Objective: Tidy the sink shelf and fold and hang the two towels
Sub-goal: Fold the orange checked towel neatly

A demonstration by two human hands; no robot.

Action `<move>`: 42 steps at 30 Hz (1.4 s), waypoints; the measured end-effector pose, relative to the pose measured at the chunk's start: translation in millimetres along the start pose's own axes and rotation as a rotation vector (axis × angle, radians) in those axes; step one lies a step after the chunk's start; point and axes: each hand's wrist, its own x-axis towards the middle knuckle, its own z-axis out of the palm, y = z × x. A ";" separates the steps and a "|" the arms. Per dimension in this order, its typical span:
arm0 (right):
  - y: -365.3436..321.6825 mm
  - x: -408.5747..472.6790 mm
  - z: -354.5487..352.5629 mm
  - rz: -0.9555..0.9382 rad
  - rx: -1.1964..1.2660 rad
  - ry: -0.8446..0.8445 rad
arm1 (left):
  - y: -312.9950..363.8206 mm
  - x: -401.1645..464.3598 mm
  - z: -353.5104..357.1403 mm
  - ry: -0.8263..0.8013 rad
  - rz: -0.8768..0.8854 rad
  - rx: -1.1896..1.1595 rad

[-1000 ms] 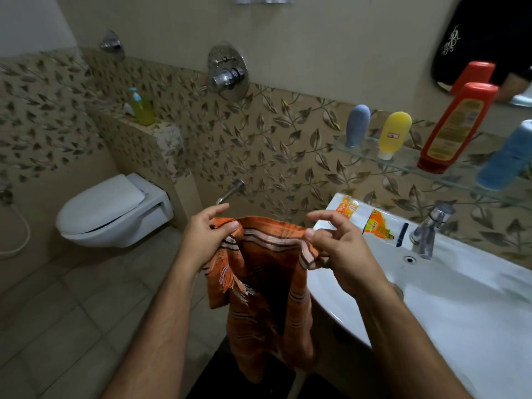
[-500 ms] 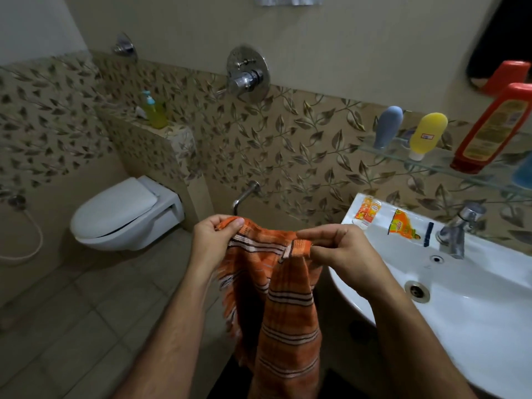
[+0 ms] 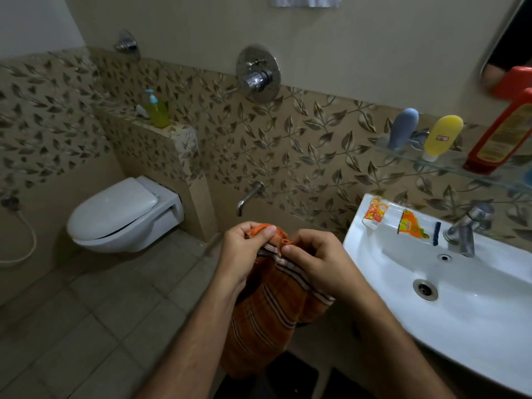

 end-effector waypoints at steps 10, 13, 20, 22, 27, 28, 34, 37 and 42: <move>5.1 15.4 32.5 0.203 0.165 0.152 | -2.9 -11.4 -1.6 -0.101 -0.216 -0.313; 8.5 16.2 32.1 0.220 0.151 0.154 | -1.0 -13.5 -5.1 -0.157 -0.244 -0.342; 13.5 15.2 30.8 0.221 0.025 0.235 | -7.1 -10.7 -9.0 -0.280 -0.180 -0.228; 14.5 15.1 30.2 0.222 -0.021 0.266 | -9.0 -11.7 -8.5 -0.318 -0.153 -0.227; 13.2 13.6 28.3 0.209 -0.057 0.301 | -10.1 -9.7 -6.0 -0.370 -0.061 -0.220; 12.5 13.9 28.0 0.199 -0.062 0.304 | -11.0 -7.4 -5.4 -0.360 -0.045 -0.209; 8.8 19.6 24.2 0.142 0.036 0.217 | -3.6 1.7 -5.7 -0.339 -0.014 -0.185; 11.6 21.0 17.1 0.155 0.080 0.062 | 6.0 10.9 -14.4 -0.289 0.052 -0.155; 22.8 13.9 -4.7 0.236 -0.138 -0.151 | 33.8 29.7 -32.3 -0.190 0.216 -0.086</move>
